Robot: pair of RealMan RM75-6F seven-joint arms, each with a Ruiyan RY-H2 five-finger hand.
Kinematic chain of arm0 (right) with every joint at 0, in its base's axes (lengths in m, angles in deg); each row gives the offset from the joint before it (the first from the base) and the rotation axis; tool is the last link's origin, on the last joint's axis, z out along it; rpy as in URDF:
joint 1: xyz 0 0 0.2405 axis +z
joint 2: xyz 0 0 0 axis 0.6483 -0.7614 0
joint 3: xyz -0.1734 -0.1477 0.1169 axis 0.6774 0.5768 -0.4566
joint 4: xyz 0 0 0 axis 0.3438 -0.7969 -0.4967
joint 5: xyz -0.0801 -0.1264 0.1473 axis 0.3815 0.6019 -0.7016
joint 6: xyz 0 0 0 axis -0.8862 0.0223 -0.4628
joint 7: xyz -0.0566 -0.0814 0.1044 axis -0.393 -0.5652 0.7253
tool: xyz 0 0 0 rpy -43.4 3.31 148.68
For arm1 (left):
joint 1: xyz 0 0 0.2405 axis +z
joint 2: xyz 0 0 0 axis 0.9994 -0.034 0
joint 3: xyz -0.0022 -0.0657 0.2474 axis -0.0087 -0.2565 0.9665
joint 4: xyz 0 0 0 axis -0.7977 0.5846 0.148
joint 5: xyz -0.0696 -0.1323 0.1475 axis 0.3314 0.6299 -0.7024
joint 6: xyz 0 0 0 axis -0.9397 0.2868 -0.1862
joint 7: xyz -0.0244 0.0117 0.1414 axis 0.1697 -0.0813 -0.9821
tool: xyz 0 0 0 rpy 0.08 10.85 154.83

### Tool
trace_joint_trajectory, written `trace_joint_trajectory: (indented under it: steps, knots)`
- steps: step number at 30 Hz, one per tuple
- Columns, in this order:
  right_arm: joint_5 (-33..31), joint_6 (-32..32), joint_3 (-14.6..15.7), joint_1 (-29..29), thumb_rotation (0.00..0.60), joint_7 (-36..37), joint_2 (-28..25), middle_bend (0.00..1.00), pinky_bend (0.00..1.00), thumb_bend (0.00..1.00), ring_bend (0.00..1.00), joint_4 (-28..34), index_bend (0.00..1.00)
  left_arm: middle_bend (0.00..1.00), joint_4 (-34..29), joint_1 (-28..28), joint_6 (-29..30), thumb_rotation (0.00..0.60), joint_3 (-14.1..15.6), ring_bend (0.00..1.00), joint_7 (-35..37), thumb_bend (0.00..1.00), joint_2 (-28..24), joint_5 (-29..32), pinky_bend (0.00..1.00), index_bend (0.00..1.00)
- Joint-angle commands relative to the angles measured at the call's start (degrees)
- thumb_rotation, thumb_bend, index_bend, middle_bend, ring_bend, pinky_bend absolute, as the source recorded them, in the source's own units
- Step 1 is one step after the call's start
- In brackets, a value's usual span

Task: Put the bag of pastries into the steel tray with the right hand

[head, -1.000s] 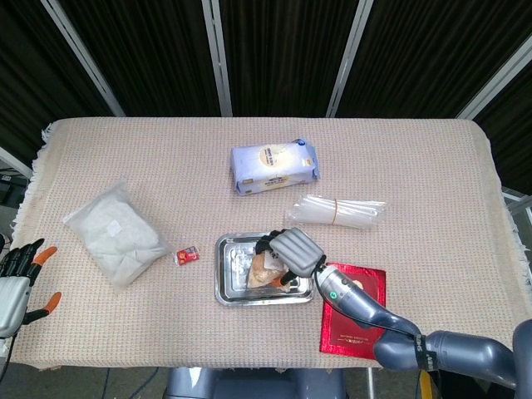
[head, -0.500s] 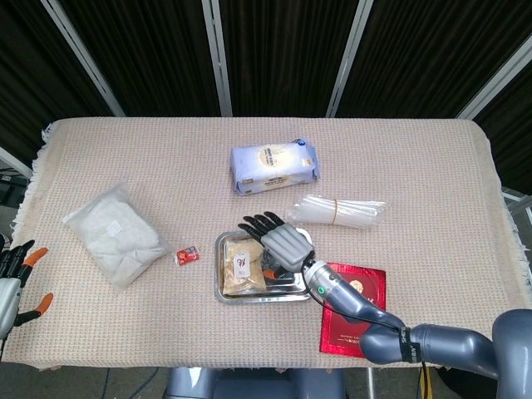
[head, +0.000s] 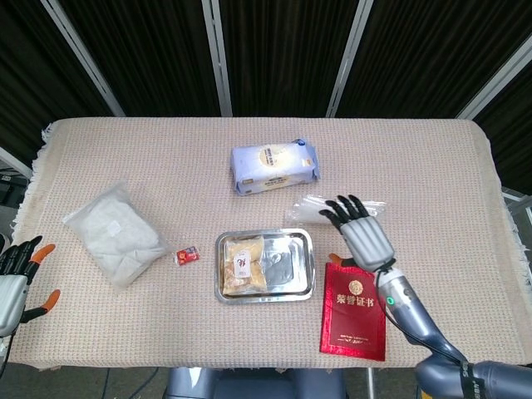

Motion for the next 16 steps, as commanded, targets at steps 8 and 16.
trace_joint_trajectory:
  steps: [8, 16]
  knots:
    - [3.2, 17.97, 6.34, -15.48, 0.6, 2.27, -3.04, 0.05, 0.04, 0.16, 0.0, -2.06, 0.14, 0.0, -1.14, 0.56, 1.92, 0.6, -0.23, 0.0, -1.15, 0.32, -0.09, -0.72, 0.0, 0.13]
    - [6.12, 25.83, 8.37, -22.17, 0.6, 3.71, -1.85, 0.01, 0.0, 0.16, 0.0, -3.89, 0.09, 0.0, -2.72, 1.77, 4.65, 0.6, 0.46, 0.0, -1.57, 0.32, -1.0, -2.87, 0.0, 0.13]
